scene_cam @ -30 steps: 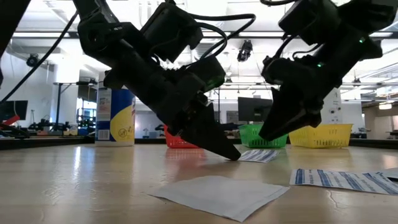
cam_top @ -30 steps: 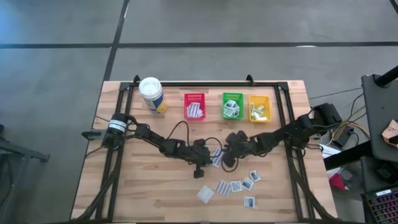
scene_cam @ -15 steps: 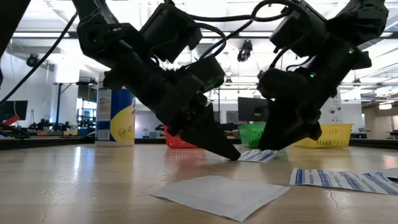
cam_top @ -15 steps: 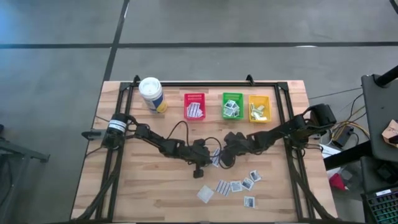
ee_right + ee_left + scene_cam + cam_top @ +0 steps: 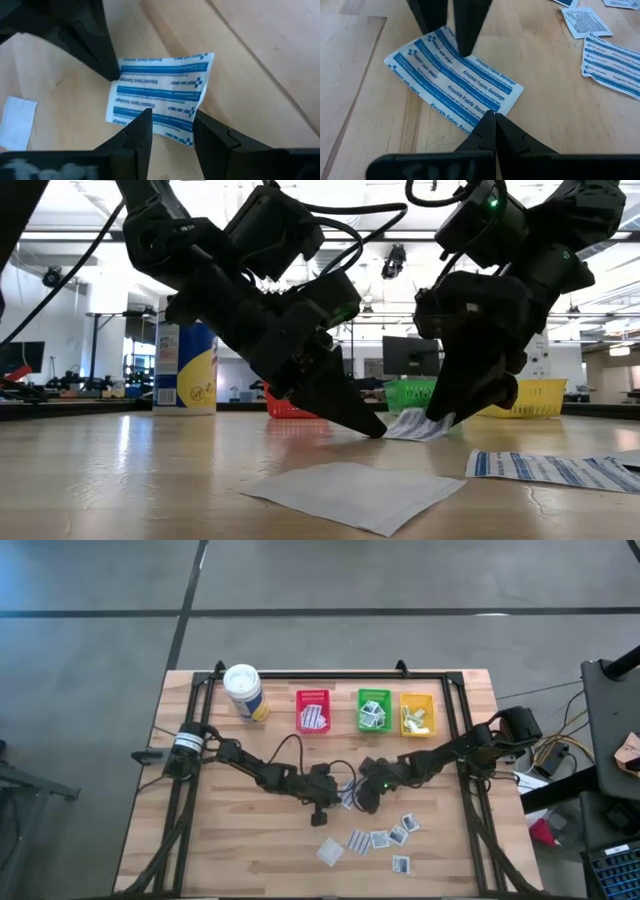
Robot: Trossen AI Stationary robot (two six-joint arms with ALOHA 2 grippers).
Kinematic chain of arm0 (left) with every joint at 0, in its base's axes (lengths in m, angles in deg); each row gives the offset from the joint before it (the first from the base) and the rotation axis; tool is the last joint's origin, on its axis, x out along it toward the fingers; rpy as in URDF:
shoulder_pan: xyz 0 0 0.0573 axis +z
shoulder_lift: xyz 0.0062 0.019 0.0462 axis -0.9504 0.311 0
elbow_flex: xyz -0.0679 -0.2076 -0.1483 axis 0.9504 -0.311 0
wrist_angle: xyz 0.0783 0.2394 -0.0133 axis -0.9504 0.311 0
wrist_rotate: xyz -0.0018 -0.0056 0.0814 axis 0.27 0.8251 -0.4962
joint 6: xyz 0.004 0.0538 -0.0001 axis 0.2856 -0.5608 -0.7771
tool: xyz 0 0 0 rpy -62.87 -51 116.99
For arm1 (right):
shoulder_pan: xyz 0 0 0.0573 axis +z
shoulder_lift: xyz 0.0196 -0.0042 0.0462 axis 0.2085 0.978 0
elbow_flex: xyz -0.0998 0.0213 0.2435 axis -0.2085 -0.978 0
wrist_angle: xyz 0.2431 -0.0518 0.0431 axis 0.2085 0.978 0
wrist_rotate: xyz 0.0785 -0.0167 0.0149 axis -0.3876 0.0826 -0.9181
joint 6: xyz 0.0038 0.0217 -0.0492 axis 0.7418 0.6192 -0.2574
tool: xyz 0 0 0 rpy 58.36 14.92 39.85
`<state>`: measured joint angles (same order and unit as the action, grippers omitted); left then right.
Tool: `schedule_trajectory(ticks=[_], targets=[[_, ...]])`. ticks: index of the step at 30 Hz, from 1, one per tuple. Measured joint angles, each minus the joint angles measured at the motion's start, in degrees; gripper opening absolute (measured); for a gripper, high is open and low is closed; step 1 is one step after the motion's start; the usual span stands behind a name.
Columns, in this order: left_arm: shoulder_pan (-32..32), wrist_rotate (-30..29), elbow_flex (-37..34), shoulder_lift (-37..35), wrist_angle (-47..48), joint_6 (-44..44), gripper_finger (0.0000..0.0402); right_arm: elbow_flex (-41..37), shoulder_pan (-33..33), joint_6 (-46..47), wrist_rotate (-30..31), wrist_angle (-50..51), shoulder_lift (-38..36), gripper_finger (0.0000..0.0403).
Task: Pick & Place First Aid Supplies
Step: Put the blue bandage in the red bin
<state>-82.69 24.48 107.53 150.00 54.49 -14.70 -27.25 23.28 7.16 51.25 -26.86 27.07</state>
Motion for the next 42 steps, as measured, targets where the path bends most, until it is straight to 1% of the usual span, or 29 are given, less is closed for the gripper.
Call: schedule_trajectory(ticks=[3, 6, 14, 16, 23, 29, 38, 42], targets=[[0.0, 0.0, 0.0, 0.0, 0.0, 0.0, 0.0, 0.0, -0.15, -0.86, -0.1, -0.3, 0.0, 0.012], [0.0, 0.01, 0.0, 0.01, -0.01, -0.38, 0.0, -0.02, -0.26, -1.21, 0.12, -0.29, 0.0, 0.0103], [0.02, 0.0, -0.1, -0.56, 0.17, -0.66, 0.0, 0.0, -0.26, -3.71, 0.8, -0.39, -0.01, 0.0023], [0.02, -0.01, -0.16, -1.18, 0.6, -0.45, 0.0, 0.0, -0.26, -4.2, 0.81, -0.47, -0.09, 0.0012], [0.02, 0.09, -1.01, -3.99, 1.42, -0.39, 0.0, -0.02, -0.08, -5.37, 1.09, 0.5, -0.48, 0.0008], [0.03, 0.09, -3.28, -7.45, 1.24, -0.5, 0.0, -0.04, 0.9, -7.32, 1.18, 2.37, -3.03, 0.0008], [0.31, 0.04, -5.6, -14.82, 1.15, -2.15, 0.0, 0.0, 5.28, -13.42, 1.46, 2.1, -6.47, 0.0008], [0.37, 0.02, -5.62, -17.06, 1.16, -2.38, 0.0, 0.0, 7.68, -15.77, 4.34, 2.05, -7.16, 0.0008]])
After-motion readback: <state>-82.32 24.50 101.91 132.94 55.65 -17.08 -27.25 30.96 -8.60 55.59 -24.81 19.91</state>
